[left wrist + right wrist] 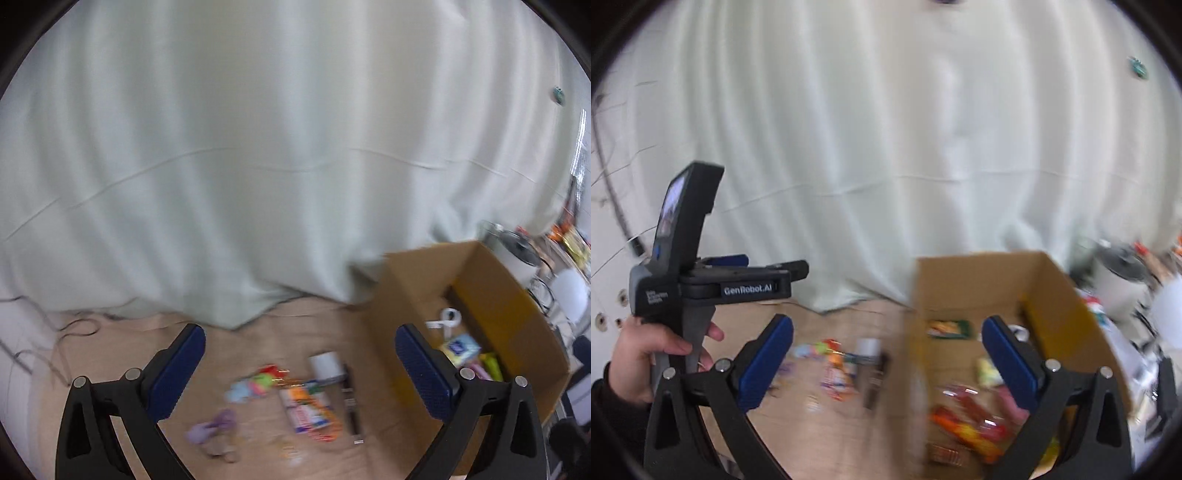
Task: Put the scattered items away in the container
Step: 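Move both open tools back over the remaining pile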
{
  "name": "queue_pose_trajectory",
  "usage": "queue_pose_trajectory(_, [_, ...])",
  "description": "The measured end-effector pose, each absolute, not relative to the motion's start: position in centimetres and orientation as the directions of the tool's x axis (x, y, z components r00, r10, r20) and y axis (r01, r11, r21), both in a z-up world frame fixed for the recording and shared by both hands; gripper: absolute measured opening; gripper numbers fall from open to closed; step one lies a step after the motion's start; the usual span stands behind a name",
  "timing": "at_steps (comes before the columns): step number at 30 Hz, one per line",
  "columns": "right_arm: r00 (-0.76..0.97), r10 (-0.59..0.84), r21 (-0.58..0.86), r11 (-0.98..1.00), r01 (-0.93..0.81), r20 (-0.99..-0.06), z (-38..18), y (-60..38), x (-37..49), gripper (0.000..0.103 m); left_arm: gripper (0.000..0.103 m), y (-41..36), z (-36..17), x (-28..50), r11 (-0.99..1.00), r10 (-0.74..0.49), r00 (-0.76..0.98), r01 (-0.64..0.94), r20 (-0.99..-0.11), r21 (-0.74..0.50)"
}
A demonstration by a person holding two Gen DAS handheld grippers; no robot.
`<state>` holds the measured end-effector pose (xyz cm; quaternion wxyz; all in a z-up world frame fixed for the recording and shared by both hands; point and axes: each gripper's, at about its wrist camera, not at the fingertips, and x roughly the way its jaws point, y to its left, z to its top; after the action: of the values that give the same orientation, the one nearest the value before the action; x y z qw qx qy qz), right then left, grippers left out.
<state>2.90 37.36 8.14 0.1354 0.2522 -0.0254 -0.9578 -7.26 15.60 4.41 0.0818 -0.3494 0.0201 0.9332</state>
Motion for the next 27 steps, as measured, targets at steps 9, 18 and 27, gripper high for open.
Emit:
queue_pose_trajectory(9, [-0.728, -0.378, 0.182, -0.924, 0.337, -0.571, 3.0, 24.8, -1.6, 0.103, 0.103, 0.9, -2.2, -7.4, -0.999, 0.015, -0.697, 0.011, -0.716, -0.031])
queue_pose_trajectory(18, [-0.64, -0.354, 0.065, -0.901, 0.429, -0.681, -8.7, 15.7, -2.0, 0.103, 0.103, -6.0, -13.0, -6.0, -0.988, 0.065, -0.658, 0.064, -0.75, -0.142])
queue_pose_trajectory(27, [-0.538, -0.389, 0.069, -0.852, 0.52, -0.748, -13.5, 14.0, -1.8, 0.075, 0.103, -6.8, -17.4, -5.0, -0.987, 0.093, -0.624, 0.045, -0.776, -0.154])
